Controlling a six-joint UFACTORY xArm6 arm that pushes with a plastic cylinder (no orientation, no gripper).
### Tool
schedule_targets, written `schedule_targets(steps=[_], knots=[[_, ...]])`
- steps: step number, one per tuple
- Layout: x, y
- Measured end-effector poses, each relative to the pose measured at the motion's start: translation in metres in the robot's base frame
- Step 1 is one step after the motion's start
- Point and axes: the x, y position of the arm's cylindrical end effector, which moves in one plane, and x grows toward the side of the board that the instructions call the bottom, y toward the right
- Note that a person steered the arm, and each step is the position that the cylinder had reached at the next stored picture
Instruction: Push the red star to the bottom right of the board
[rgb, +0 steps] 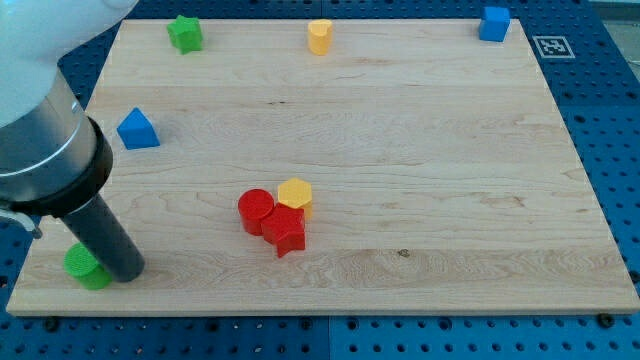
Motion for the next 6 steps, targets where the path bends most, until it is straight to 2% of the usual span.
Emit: schedule_targets(steps=[4, 6], knots=[[-0.002, 0.0], [-0.053, 0.001]])
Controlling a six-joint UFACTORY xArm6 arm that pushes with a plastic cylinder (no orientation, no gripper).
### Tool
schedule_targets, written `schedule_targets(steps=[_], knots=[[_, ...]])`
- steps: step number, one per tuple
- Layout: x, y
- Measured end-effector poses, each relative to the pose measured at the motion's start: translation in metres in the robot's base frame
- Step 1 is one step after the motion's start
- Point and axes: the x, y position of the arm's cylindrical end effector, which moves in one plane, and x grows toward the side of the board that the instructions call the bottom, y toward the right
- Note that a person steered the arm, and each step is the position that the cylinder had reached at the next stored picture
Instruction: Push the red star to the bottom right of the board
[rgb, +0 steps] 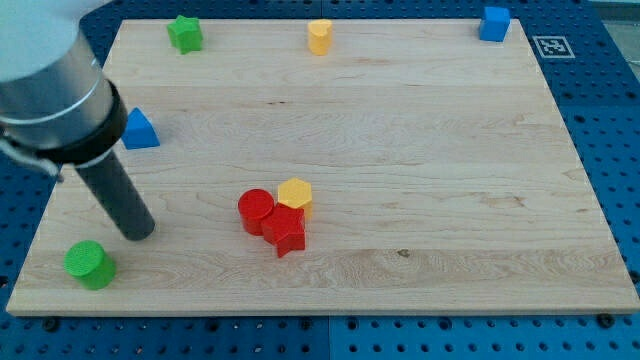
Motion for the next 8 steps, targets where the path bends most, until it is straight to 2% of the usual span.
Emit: schedule_targets(steps=[2, 5, 8], knots=[[-0.049, 0.032], [-0.058, 0.077], [-0.048, 0.076]])
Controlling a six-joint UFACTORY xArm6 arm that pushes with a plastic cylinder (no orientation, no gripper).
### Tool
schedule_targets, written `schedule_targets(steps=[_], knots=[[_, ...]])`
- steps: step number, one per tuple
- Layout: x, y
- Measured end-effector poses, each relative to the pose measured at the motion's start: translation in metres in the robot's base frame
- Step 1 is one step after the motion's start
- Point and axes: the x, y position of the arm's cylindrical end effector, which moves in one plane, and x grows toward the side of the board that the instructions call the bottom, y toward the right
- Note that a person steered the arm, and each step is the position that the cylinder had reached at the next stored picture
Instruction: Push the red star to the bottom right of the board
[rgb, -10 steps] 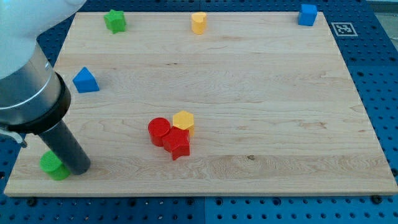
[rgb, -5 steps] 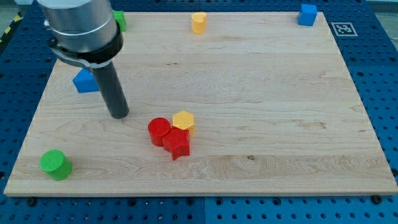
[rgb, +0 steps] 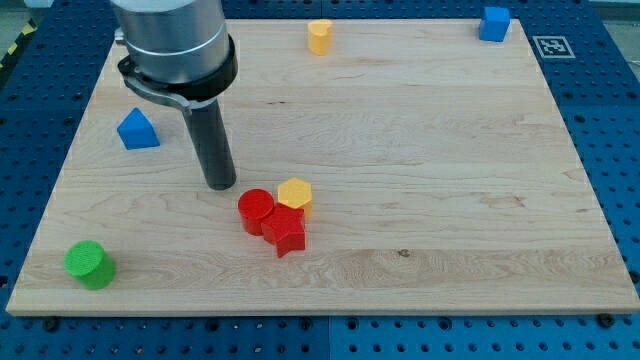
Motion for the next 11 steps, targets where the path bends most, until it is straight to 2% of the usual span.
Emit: schedule_targets(steps=[1, 2, 4, 5, 7, 11], knots=[[0.017, 0.0], [0.051, 0.002], [0.078, 0.052], [0.076, 0.076], [0.042, 0.105], [0.06, 0.251]])
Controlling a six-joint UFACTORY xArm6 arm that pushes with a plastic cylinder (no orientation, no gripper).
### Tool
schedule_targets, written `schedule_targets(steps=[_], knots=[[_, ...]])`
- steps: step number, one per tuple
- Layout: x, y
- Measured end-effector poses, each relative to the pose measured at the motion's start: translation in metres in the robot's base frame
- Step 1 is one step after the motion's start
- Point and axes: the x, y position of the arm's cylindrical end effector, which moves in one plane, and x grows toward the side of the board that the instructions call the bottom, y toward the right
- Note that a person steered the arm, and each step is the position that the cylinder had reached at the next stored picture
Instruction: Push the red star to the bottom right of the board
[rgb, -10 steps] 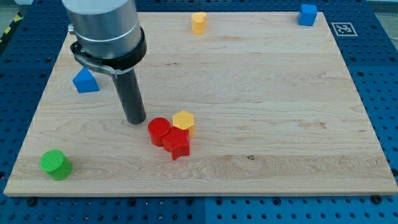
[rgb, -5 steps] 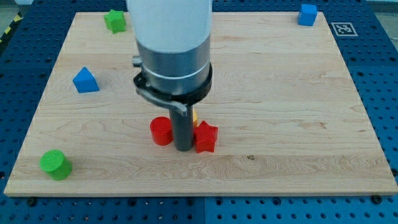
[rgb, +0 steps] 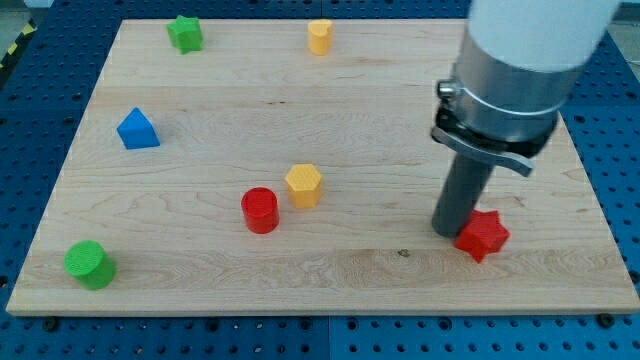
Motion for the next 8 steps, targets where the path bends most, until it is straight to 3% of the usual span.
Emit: schedule_targets(steps=[3, 8], knots=[[0.034, 0.028], [0.04, 0.085]])
